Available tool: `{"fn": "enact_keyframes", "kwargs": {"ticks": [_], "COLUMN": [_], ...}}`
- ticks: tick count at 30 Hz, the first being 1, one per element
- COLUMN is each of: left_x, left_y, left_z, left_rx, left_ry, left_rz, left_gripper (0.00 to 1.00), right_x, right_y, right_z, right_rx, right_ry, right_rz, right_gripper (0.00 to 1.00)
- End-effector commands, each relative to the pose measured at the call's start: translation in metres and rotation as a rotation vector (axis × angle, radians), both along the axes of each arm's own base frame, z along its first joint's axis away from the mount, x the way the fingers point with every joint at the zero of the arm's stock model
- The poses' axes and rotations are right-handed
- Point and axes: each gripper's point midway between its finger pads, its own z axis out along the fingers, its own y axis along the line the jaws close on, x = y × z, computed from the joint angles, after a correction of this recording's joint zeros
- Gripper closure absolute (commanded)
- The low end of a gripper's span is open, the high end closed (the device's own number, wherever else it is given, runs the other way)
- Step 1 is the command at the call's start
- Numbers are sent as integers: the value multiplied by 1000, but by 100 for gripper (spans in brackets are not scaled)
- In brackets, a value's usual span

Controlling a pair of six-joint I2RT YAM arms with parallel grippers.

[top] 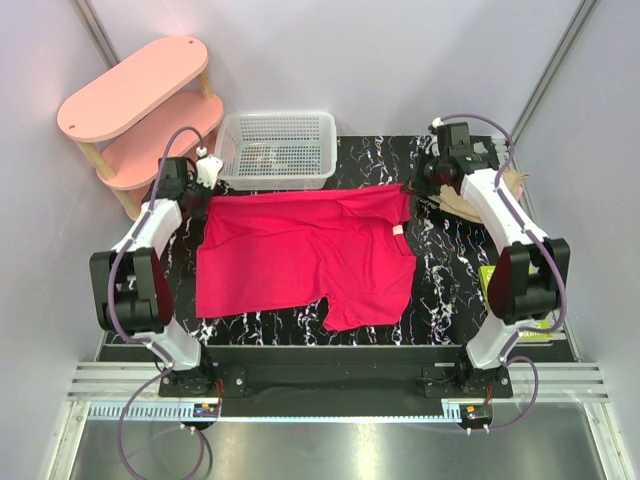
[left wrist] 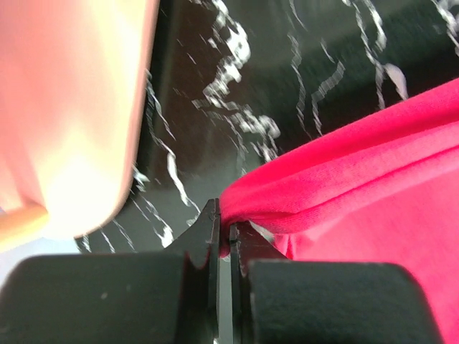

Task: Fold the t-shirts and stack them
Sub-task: Flatten out the tshirt, then fold the flattened tshirt in 1/3 of the way

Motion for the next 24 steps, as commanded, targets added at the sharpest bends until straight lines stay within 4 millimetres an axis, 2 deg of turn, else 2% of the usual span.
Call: {"fn": "enact_keyframes", "kwargs": {"ticks": [1, 4, 7, 8, 9, 10, 11, 12, 13, 14, 15, 16, 17, 18, 24], "left_x": [47, 53, 49, 39, 35, 31, 17, 12, 8, 3, -7, -10, -13, -20, -25], "left_y": [25, 22, 16, 17, 19, 18, 17, 17, 16, 16, 16, 16, 16, 16, 18], "left_z": [38, 33, 29, 15, 20, 20, 3, 1, 6, 3, -7, -4, -7, -14, -18], "left_rx": [123, 134, 149, 159, 177, 181, 186, 196, 203, 207, 214, 220, 224, 229, 232], "left_ry": [-136, -126, -129, -99, -113, -121, -88, -89, -114, -111, -90, -104, -102, -89, -87], "left_rz": [63, 54, 29, 27, 26, 18, 6, -5, -11, -15, -24, -26, -31, -38, -21], "left_gripper": [100, 100, 100, 100, 100, 100, 100, 100, 100, 100, 100, 100, 100, 100, 100], "right_x": [46, 54, 49, 44, 37, 32, 25, 14, 7, 1, -10, -15, -19, -26, -36], "right_y": [-3, 2, 3, 4, 3, 3, 4, 3, 3, 3, 1, -1, -2, -3, -6], "right_z": [36, 37, 30, 31, 18, 14, 14, -1, -6, -4, -18, -22, -23, -32, -49], "right_rx": [-14, 7, 17, 21, 20, 23, 37, 41, 48, 56, 51, 46, 44, 40, 21], "right_ry": [-143, -144, -123, -121, -87, -71, -59, -16, 3, 2, 37, 48, 48, 73, 116], "right_rz": [-1, 14, 21, 20, 17, 16, 8, 4, 2, -7, -12, -20, -21, -21, -27], "right_gripper": [100, 100, 100, 100, 100, 100, 100, 100, 100, 100, 100, 100, 100, 100, 99]}}
